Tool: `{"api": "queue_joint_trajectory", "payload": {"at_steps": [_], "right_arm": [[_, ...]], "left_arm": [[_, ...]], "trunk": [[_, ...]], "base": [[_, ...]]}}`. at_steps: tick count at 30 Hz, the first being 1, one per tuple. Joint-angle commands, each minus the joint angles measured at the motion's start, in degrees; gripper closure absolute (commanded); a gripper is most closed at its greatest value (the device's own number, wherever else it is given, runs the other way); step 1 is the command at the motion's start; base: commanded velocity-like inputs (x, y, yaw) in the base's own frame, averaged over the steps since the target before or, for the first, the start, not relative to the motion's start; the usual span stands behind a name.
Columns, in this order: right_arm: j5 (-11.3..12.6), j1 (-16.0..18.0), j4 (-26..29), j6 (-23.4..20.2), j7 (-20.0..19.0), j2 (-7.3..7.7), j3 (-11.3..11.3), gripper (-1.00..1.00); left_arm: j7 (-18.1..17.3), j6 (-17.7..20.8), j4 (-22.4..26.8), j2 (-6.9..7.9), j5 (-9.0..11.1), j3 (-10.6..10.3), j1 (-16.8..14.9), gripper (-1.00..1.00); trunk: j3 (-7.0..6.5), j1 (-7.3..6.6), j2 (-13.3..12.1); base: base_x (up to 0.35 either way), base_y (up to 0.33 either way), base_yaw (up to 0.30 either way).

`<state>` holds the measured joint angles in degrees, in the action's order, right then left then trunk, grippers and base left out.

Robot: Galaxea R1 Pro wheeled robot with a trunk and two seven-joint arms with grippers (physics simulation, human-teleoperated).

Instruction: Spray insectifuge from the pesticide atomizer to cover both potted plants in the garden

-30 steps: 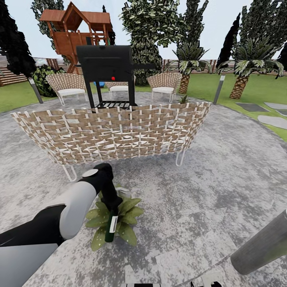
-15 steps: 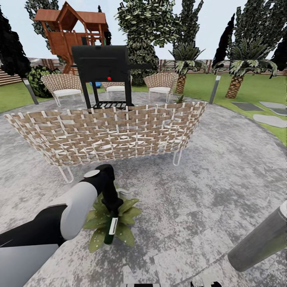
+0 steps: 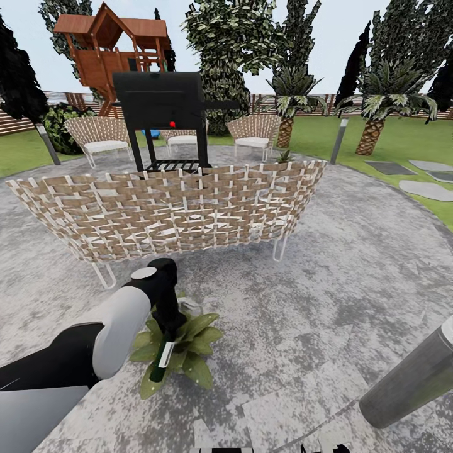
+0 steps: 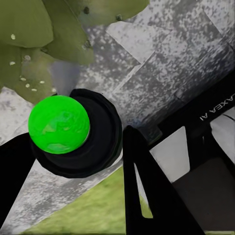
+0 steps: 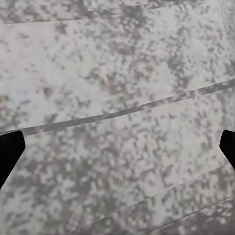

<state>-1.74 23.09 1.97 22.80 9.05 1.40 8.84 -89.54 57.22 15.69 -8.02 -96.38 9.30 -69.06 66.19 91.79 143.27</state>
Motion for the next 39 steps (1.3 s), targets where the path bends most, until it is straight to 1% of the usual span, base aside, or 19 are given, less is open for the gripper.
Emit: {"api": "queue_joint_trajectory", "payload": {"at_steps": [1,14,31,33,35,39], "right_arm": [[-0.2,0.0,0.0,0.0,0.4,0.00,0.4,-1.00],[-0.2,0.0,-0.1,0.0,0.4,0.09,0.4,-1.00],[-0.2,0.0,0.0,0.0,0.4,0.00,0.5,-1.00],[-0.2,0.0,-0.1,0.0,0.4,0.00,0.5,-1.00],[-0.2,0.0,0.0,0.0,0.4,0.00,0.5,-1.00],[-0.2,0.0,0.0,0.1,0.4,0.00,0.5,-1.00]], "left_arm": [[-0.5,0.6,0.0,-0.05,-0.8,0.4,0.0,1.00],[-0.5,0.6,0.0,0.04,-1.1,0.3,0.0,1.00],[-0.5,0.5,0.2,0.22,-1.1,0.3,4.1,1.00],[-0.5,0.5,0.4,0.41,-1.1,0.4,4.1,1.00],[-0.5,0.5,0.5,1.03,-1.1,0.5,4.0,1.00],[-0.5,0.5,0.7,1.76,-1.1,0.6,3.5,1.00]], "trunk": [[0.05,-0.01,0.0],[0.05,-0.01,0.0],[0.05,-0.01,0.0],[0.05,-0.01,0.0],[0.05,-0.01,0.0],[0.05,-0.01,0.0]], "base": [[0.000,0.000,0.000],[0.000,0.000,0.000],[0.000,0.000,0.000],[0.000,0.000,0.000],[0.000,0.000,0.000],[0.000,0.000,0.000]]}}
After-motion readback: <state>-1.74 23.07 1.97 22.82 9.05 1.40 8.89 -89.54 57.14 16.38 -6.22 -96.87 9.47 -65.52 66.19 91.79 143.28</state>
